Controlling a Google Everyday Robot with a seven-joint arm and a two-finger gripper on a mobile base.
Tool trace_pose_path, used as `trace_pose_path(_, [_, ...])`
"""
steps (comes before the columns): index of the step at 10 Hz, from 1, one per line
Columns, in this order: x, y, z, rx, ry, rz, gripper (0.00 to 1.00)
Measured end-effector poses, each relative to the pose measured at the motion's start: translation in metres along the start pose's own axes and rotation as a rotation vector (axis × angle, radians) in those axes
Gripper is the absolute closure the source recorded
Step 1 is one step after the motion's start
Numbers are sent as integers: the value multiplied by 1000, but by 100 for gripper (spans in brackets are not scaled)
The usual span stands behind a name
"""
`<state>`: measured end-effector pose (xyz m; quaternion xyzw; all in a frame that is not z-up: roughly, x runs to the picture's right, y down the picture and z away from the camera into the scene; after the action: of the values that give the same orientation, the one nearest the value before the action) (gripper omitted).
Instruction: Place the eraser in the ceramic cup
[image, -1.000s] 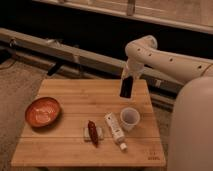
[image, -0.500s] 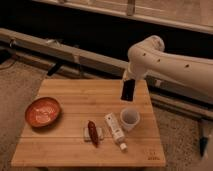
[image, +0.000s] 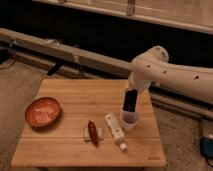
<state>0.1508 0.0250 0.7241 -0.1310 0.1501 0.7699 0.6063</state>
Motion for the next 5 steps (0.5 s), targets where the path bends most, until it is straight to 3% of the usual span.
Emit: trace_pose_path(5, [16,-8,29,31,35,5,100])
